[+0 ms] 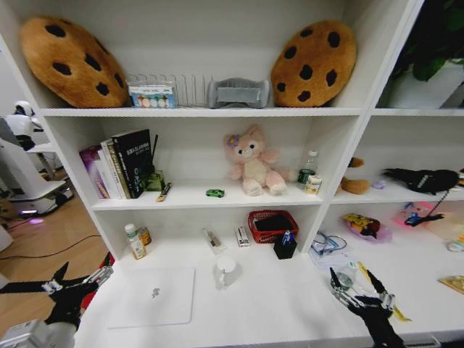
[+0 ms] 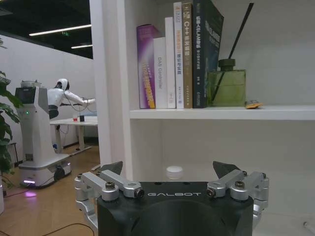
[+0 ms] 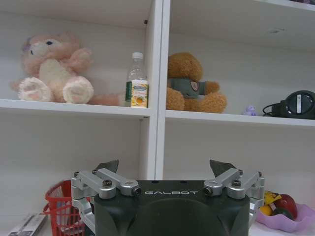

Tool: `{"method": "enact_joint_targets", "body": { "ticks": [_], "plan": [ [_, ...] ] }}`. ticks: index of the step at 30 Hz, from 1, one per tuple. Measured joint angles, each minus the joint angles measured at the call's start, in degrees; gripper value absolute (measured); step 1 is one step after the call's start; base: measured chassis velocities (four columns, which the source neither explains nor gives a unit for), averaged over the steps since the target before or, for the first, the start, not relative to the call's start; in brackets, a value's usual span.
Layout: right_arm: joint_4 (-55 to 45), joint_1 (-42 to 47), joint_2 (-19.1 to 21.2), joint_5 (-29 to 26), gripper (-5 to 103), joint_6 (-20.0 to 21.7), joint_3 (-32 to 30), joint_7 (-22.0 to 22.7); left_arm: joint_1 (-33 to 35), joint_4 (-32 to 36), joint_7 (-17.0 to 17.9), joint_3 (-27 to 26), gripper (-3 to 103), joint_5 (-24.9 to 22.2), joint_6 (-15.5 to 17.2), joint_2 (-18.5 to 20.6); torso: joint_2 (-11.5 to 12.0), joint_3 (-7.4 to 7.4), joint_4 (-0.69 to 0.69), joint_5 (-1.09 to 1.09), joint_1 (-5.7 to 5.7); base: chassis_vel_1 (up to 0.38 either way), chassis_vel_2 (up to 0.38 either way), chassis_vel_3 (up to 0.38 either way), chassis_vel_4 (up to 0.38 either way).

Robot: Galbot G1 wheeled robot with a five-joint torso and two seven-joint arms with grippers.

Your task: Organize the objects on the table.

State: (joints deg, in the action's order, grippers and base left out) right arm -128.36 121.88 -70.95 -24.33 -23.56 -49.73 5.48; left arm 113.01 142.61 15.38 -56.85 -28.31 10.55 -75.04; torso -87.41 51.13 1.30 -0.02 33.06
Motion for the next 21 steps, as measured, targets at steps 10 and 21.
{"method": "enact_joint_targets", "body": {
  "ticks": [10, 21],
  "plan": [
    [0.8, -2.4, 0.7, 4.7, 100, 1.6, 4.5, 0.1, 0.0, 0.0, 0.0, 0.0, 100, 0.0, 0.0, 0.0, 0.0, 0.0, -0.03, 0.08, -0.01, -0.214, -0.239, 0.22, 0.22],
    [3.9, -7.8, 5.8, 2.2, 100, 9.9, 8.8, 0.6, 0.0, 0.0, 0.0, 0.0, 100, 0.0, 0.0, 0.0, 0.0, 0.0, -0.01, 0.0, 0.0, -0.011, -0.009, 0.019, -0.014]
  ]
}}
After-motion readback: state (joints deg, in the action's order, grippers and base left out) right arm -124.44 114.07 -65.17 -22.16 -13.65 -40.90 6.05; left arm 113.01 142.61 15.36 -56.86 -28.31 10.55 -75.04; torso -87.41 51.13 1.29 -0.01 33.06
